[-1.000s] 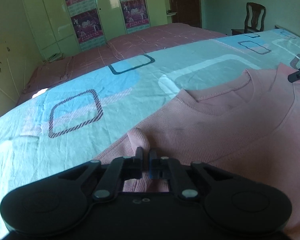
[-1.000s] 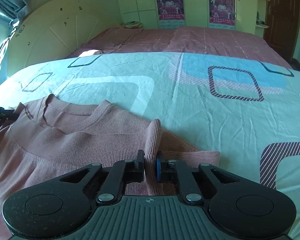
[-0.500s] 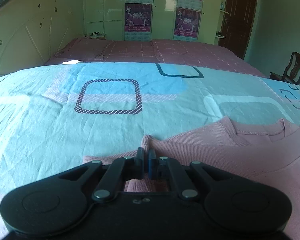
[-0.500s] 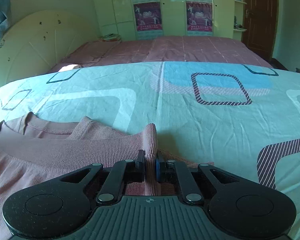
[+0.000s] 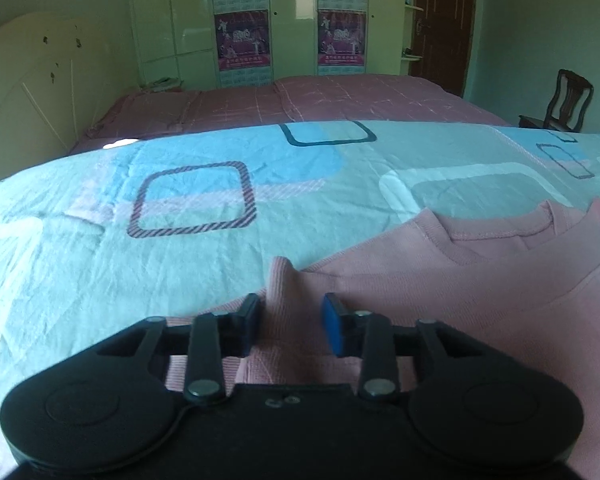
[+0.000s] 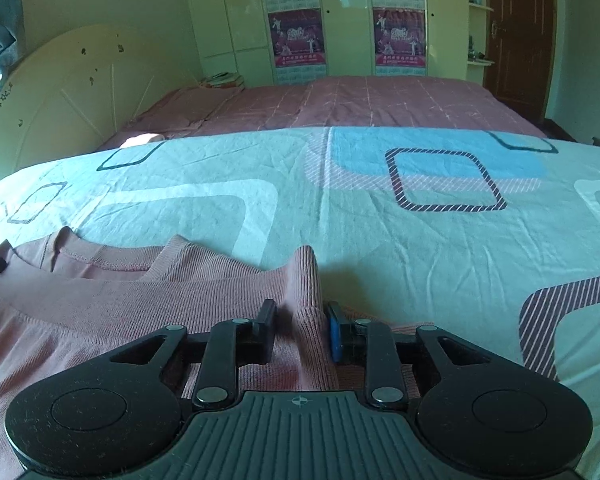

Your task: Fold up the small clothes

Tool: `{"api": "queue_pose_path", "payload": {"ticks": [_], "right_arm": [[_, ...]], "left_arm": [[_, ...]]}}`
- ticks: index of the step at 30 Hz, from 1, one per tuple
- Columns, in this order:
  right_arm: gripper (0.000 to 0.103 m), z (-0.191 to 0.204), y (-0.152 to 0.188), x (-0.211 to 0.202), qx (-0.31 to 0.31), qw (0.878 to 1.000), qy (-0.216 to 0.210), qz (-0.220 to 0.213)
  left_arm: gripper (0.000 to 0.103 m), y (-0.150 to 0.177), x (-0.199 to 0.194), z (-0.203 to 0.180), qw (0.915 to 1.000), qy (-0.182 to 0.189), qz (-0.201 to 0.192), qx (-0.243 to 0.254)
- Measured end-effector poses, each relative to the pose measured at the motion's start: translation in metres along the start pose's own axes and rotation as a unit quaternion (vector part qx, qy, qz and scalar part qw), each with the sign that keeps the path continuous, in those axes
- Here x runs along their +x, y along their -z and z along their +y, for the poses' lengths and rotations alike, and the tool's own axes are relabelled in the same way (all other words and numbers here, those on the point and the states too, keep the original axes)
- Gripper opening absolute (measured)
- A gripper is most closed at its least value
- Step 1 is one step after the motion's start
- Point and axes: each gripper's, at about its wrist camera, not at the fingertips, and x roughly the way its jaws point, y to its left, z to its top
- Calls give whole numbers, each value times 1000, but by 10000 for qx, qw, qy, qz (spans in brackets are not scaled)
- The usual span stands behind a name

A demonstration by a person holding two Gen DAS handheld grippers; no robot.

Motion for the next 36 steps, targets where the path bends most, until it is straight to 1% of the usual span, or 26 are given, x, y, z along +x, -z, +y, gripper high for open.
{"api": "queue_pose_path", "payload": {"ticks": [1, 3, 4, 5, 6, 7, 8, 12, 13, 14, 15, 16, 17, 18, 19, 20, 21, 22, 24, 25, 26, 28, 29, 30, 32, 36], "right_arm": [[11, 2, -1, 0, -59, 10000, -28, -6], [9, 6, -2, -10, -160, 9994, 50, -288], [9, 4, -3, -18, -30, 9987, 45, -499], [9, 0, -3, -22, 99, 9980, 72, -614], [9, -3, -1, -20, 176, 9978, 133, -617], [9, -5, 2, -9, 180, 9990, 217, -336], [9, -4, 6, 1, 128, 9995, 273, -102], [9, 5, 5, 1, 10, 9986, 502, -139], [9, 6, 4, 1, 10, 9985, 525, -129], [19, 7, 3, -2, 8, 9982, 578, -166], [44, 9, 2, -8, -4, 9969, 739, -281], [56, 12, 1, -21, -19, 9942, 906, -577], [62, 15, 1, -33, -3, 9931, 882, -776], [62, 19, 0, -44, 50, 9943, 675, -822], [62, 25, -1, -50, 50, 9963, 408, -761], [54, 35, 0, -54, -59, 9979, 115, -635], [34, 49, 2, -56, -239, 9983, -142, -504], [28, 64, 5, -55, -411, 9977, -387, -370], [27, 93, 12, -46, -641, 9941, -874, -78], [27, 110, 17, -37, -820, 9910, -1053, 80], [27, 123, 19, -29, -1018, 9884, -1114, 201], [27, 143, 24, -10, -1416, 9862, -823, 241], [27, 145, 23, 2, -1437, 9874, -613, 239], [27, 144, 20, 9, -1332, 9893, -559, 193], [27, 140, 12, 18, -926, 9941, -505, 233], [28, 139, 11, 17, -1103, 9924, -484, 238]], "left_arm": [[4, -1, -1, 0, 10000, 34, -45, -17], [3, -2, -14, 1, 9987, -40, -490, -129], [3, -1, -19, 4, 9973, -178, -656, -259], [3, 0, -20, 8, 9965, -316, -685, -363], [3, 1, -13, 11, 9969, -411, -522, -426], [3, 3, -3, 12, 9977, -438, -279, -446], [3, 6, 4, 10, 9979, -469, -208, -392], [3, 2, 6, 0, 9978, -649, -165, -19], [8, 2, 5, 0, 9977, -652, -162, 6], [13, 2, 3, 1, 9975, -693, -165, 9], [39, 1, -2, 2, 9962, -854, -181, -25], [77, 1, -10, 2, 9938, -1084, -240, -48], [88, 2, -23, 1, 9905, -1285, -485, -64], [84, 5, -42, 0, 9893, -1210, -815, -95], [82, 6, -55, -2, 9910, -963, -913, -196], [76, 7, -64, -7, 9937, -590, -895, -324], [58, 9, -71, -17, 9958, -101, -831, -374], [54, 11, -74, -31, 9966, 267, -729, -262], [55, 16, -67, -68, 9947, 903, -422, 235], [60, 19, -60, -85, 9921, 1122, -239, 508], [63, 21, -50, -99, 9905, 1161, -79, 729], [82, 25, -26, -114, 9919, 773, 0, 1007], [87, 26, -18, -111, 9938, 671, -49, 882], [91, 24, -10, -101, 9962, 688, -14, 542], [91, 21, -6, -90, 9971, 736, -19, 183], [91, 22, -11, -94, 9976, 581, -62, 382]]}}
